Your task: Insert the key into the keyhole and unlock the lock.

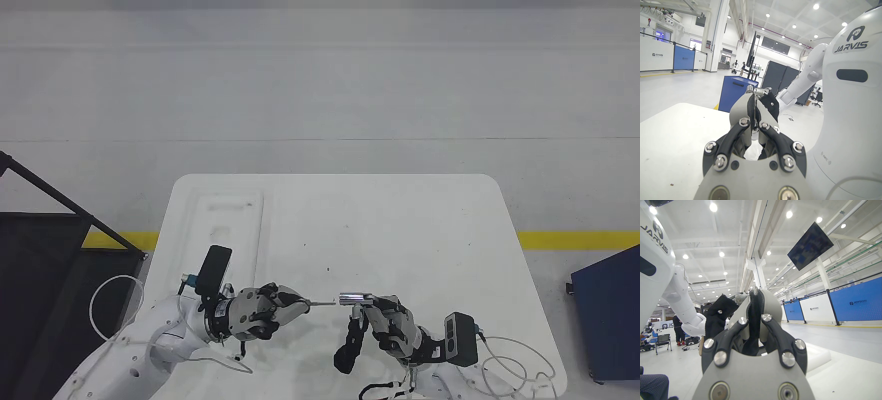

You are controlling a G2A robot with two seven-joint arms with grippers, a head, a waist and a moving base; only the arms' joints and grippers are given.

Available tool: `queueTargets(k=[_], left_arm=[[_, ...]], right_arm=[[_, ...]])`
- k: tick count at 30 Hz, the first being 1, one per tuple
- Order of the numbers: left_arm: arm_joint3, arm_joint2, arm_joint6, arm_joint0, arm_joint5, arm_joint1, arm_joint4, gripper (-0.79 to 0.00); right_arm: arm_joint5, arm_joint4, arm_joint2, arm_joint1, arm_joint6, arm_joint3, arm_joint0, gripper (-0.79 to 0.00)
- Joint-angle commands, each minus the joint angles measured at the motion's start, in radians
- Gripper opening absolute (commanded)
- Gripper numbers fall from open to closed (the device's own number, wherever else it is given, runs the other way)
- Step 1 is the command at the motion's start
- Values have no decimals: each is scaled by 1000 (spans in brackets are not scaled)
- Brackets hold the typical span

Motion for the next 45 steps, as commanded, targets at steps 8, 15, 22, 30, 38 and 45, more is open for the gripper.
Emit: queueTargets(k=[8, 15, 22, 30, 38, 45], left_arm=[[20, -9, -23, 6, 0, -13, -32, -785], [18, -5, -64, 15, 0, -22, -77, -785], [17, -16, -108, 24, 18, -30, -143, -785], [2, -20, -182, 35, 5, -38, -196, -785], [-2, -32, -240, 30, 8, -47, -225, -785], [-2, -45, -281, 31, 2, -54, -248, -785]], right_arm=[[0, 0, 0, 0, 0, 0, 0, -785], [0, 0, 0, 0, 0, 0, 0, -785], [0, 0, 0, 0, 0, 0, 0, -785], [0, 0, 0, 0, 0, 0, 0, -785], [0, 0, 0, 0, 0, 0, 0, -785], [0, 0, 0, 0, 0, 0, 0, -785]])
